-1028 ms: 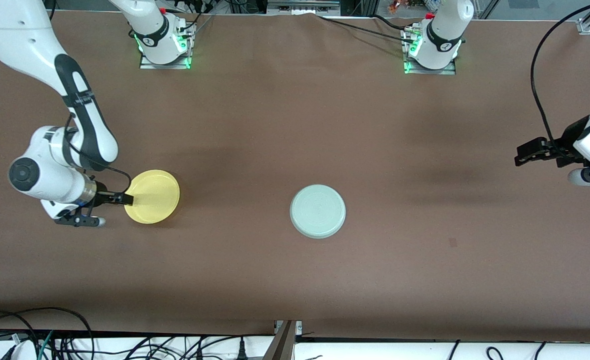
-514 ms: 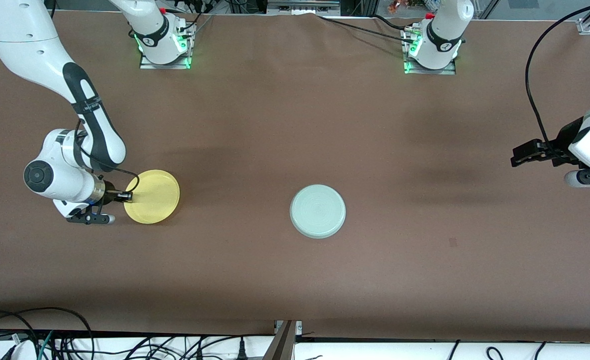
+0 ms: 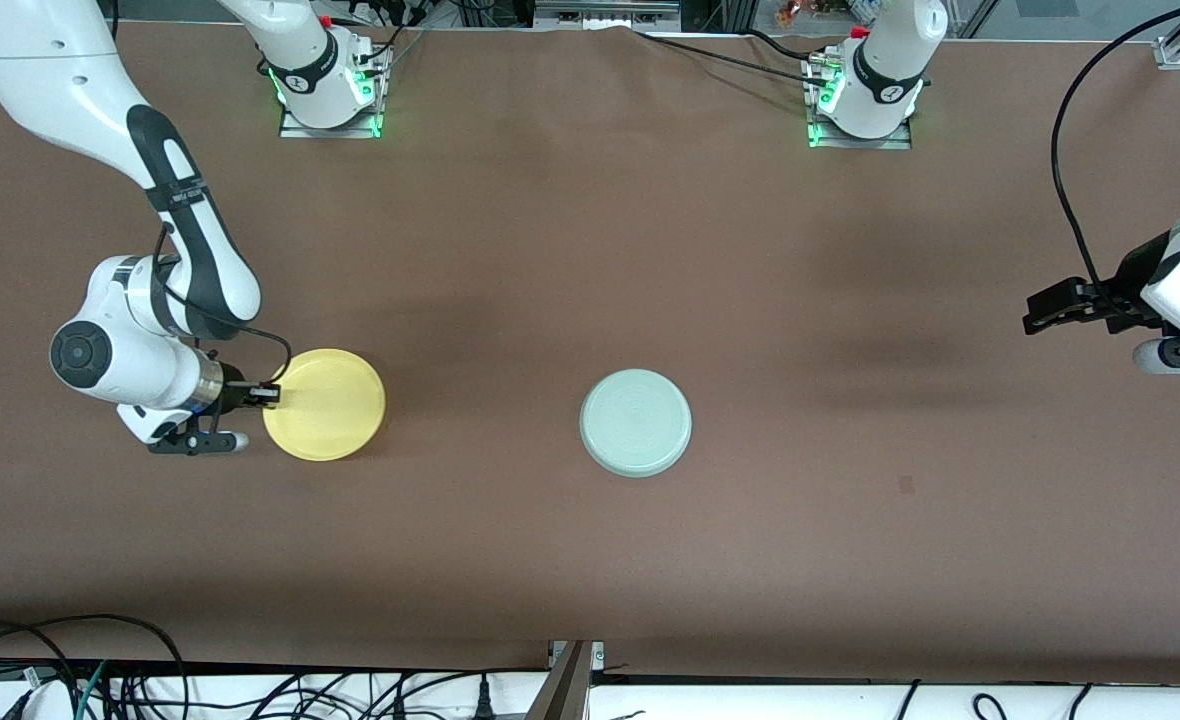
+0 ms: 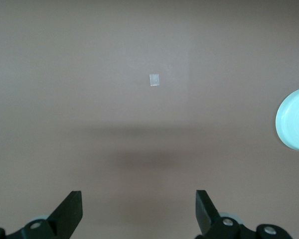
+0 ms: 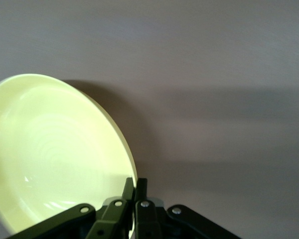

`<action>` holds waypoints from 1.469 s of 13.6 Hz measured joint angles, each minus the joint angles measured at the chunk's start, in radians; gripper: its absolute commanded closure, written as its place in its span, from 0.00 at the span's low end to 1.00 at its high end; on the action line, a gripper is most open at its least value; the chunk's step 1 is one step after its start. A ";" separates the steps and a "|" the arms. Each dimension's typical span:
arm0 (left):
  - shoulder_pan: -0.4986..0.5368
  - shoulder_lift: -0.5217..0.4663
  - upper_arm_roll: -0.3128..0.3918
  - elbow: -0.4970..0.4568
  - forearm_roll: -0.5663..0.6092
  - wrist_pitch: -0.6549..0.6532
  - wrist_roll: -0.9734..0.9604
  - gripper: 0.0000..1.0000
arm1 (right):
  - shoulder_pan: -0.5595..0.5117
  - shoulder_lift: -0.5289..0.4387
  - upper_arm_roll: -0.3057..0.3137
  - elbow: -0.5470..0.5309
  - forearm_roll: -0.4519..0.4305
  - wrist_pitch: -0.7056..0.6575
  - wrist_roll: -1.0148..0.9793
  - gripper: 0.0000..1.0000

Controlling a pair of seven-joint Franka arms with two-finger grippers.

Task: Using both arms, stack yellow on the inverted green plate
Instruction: 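Slide the yellow plate with the right gripper onto the inverted green plate, then open the right gripper to release the yellow plate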

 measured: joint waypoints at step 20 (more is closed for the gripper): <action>0.000 0.013 -0.003 0.015 0.000 -0.072 -0.011 0.00 | 0.566 0.315 0.083 0.371 0.094 0.264 0.876 0.00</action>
